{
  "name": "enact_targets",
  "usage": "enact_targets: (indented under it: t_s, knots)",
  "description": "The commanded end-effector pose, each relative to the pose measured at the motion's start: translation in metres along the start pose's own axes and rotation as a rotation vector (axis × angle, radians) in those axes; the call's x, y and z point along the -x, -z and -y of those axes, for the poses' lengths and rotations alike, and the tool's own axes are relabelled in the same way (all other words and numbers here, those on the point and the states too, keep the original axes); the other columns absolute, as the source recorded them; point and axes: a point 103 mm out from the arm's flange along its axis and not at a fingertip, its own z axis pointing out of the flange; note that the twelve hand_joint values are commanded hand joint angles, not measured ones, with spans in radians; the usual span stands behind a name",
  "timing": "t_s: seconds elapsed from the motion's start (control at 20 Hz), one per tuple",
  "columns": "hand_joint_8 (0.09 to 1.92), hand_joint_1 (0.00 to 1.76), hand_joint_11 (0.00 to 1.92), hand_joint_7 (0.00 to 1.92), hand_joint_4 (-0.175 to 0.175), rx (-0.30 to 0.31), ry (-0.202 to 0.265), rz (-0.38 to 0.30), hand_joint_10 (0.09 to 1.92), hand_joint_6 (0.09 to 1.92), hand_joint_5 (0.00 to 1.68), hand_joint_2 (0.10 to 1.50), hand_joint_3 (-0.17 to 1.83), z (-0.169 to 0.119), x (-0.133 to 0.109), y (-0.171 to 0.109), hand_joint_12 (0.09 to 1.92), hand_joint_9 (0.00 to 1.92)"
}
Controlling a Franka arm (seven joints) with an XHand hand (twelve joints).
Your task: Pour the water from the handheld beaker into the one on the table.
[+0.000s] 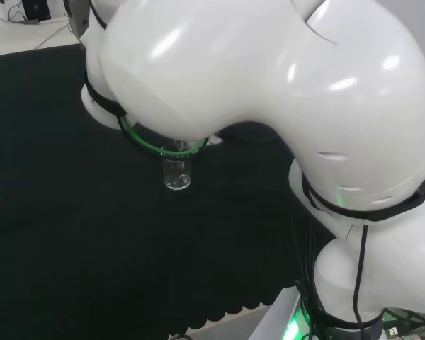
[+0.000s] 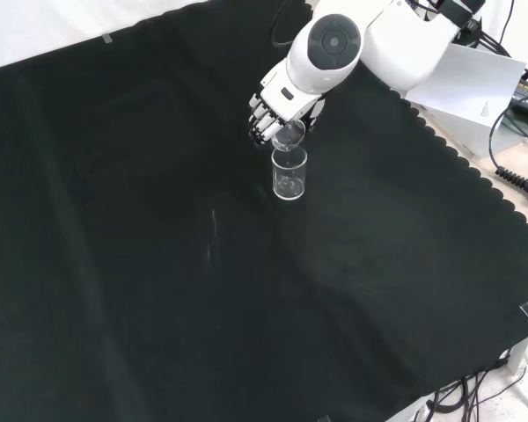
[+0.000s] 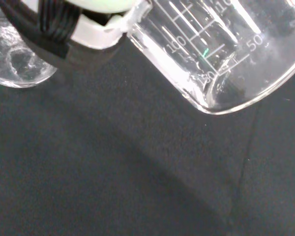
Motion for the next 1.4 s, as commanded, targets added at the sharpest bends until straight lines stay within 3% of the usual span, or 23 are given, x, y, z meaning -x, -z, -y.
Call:
enact_targets:
  t_s: [0.05,1.4]
  knots:
    - [0.30,1.43,1.33,1.45,-0.175,-0.014,-0.006,0.019,0.09,0.17,1.38,1.00,-0.17,0.000,-0.001,0.003,0.80,1.64]
    - [0.29,1.43,1.34,1.45,-0.175,-0.031,-0.020,0.167,0.09,0.17,1.39,1.00,-0.17,0.001,-0.011,0.012,0.79,1.64]
